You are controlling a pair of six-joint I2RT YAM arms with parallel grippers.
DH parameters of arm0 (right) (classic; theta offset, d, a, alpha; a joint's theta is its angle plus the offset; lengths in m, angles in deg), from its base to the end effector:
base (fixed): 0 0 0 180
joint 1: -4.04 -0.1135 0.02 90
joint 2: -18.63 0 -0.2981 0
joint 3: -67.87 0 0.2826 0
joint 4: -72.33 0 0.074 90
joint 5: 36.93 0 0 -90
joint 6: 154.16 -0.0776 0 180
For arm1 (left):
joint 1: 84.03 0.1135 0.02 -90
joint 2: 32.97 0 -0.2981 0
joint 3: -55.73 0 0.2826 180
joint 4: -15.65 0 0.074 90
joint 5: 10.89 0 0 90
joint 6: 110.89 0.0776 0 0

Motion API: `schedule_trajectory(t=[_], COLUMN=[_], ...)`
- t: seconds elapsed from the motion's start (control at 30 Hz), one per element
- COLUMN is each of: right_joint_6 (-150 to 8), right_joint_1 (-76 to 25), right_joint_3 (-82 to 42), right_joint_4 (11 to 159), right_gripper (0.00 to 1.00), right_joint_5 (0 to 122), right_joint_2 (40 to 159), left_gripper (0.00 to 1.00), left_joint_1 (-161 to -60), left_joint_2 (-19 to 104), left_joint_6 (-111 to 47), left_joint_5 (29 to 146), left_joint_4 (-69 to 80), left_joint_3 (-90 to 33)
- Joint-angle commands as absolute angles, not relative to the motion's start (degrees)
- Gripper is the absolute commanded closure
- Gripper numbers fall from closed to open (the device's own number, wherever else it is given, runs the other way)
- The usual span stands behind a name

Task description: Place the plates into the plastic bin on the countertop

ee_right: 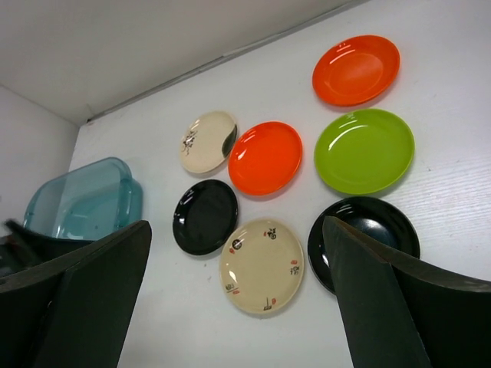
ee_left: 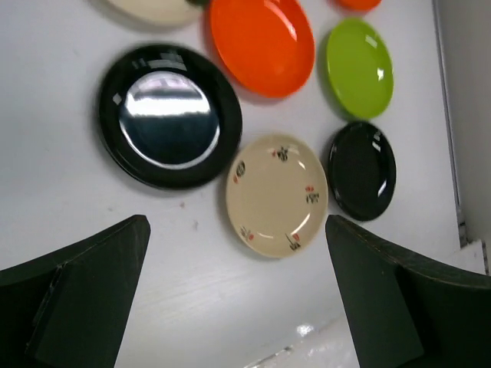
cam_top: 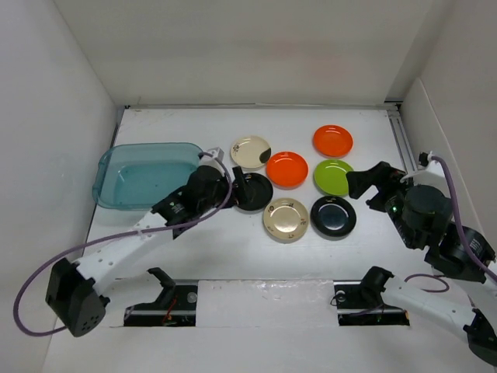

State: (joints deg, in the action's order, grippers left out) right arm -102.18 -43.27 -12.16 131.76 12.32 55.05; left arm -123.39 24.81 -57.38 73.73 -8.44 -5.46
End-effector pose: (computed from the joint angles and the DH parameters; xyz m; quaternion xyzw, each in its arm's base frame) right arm 0.1135 0.0483 0.4492 0.1487 0.7623 0.1789 0.6039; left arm 0.2247 -0.1749 0.3291 -0.0061 0.8220 -0.3187 0.4718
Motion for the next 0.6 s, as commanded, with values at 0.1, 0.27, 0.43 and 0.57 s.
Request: schedule_trajectory(t=[0.1, 0.27, 0.43, 0.57], right_joint_6=[-102.48, -101.96, -101.96, -101.96], right_joint_1=[-43.16, -43.16, -43.16, -43.16], right_joint_3=[-12.86, -11.10, -9.78, -9.78], right_joint_4=[132.13, 131.61, 129.85, 128.71], right_gripper=[0.01, 0.01, 0.01, 0.01], right_joint_5=[16.77, 18.71, 21.08, 22.92], right_joint_2=[54.14, 52.99, 52.46, 52.46], left_gripper=[0.00, 0.02, 0.08, 0.22], left_joint_1=[-125.25, -126.12, -129.73, -130.53], left_joint_2=[29.34, 34.52, 40.66, 46.03], left_joint_6=[-70.71, -74.85, -75.47, -76.60], left_joint_5=[83.73, 92.20, 94.41, 94.41], left_joint_4=[6.00, 17.26, 26.42, 29.76], left_joint_3=[7.13, 14.45, 17.01, 17.01])
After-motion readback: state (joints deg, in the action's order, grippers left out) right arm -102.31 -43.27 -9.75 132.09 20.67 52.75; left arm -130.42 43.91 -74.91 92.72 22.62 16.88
